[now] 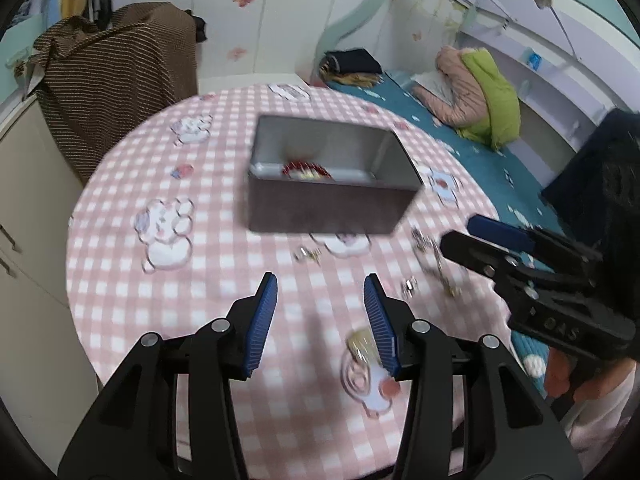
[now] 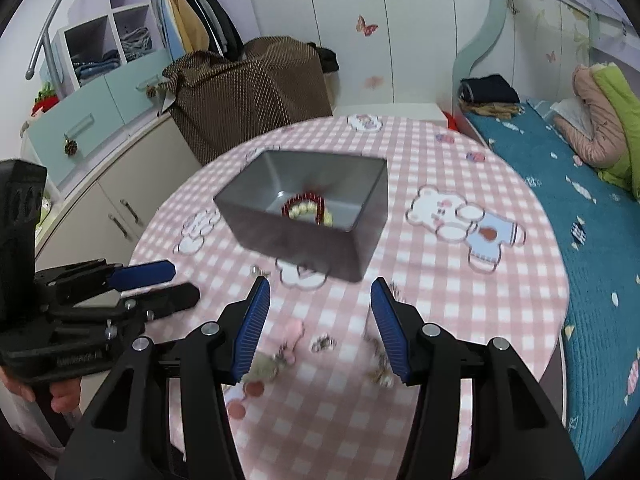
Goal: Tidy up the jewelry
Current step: 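Move the left tool to the pale jade pendant and close on it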
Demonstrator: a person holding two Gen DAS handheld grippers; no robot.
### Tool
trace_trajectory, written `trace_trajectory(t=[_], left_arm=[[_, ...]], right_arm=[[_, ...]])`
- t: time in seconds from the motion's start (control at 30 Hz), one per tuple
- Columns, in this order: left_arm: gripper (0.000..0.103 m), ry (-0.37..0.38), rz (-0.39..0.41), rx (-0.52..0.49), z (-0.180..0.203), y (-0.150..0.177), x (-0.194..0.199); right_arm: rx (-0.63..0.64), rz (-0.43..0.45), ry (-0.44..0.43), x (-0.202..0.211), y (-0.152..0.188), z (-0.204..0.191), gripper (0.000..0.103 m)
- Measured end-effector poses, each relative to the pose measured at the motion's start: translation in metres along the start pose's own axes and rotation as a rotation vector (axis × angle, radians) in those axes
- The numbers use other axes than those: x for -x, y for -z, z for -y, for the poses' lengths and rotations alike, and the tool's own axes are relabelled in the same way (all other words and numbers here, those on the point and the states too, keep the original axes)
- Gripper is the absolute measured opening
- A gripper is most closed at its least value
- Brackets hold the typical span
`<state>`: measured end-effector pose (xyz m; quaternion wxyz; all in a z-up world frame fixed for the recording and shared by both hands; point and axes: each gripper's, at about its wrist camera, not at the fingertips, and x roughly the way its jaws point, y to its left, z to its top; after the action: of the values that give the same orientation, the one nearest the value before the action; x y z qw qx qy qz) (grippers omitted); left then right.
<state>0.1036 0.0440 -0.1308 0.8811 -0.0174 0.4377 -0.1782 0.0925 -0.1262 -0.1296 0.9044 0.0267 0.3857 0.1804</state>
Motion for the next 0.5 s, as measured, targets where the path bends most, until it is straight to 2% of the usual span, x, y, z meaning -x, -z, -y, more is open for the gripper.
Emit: trace_trajectory(t=[0.03, 0.1, 0.2, 0.23, 0.37, 0.5], left_arm=[[0.047, 0.007, -0.01, -0.004, 0.002, 0.004, -0.001], [0.056, 0.021, -0.043, -0.024, 0.008, 0.013, -0.007], [0.061, 0.041, -0.078, -0.06, 0.019, 0.024, -0.017], [0.069, 0.049, -0.087, -0.064, 0.021, 0.026, -0.021], [0.071, 0.063, -0.119, -0.085, 0.03, 0.032, -0.035], [0.071, 0.034, -0.132, -0.083, 0.033, 0.034, -0.05]], right_arm=[[-0.002, -0.005, 0.0, 0.0, 0.003, 0.0, 0.05], [0.0, -0.025, 0.001, -0.001, 0.011, 0.0, 0.05], [-0.001, -0.045, 0.009, -0.002, 0.02, 0.002, 0.05], [-0.004, -0.05, 0.01, -0.002, 0.021, 0.002, 0.05], [-0.015, -0.069, 0.027, -0.002, 0.029, 0.008, 0.05], [-0.031, -0.075, 0.044, -0.002, 0.032, 0.015, 0.05]])
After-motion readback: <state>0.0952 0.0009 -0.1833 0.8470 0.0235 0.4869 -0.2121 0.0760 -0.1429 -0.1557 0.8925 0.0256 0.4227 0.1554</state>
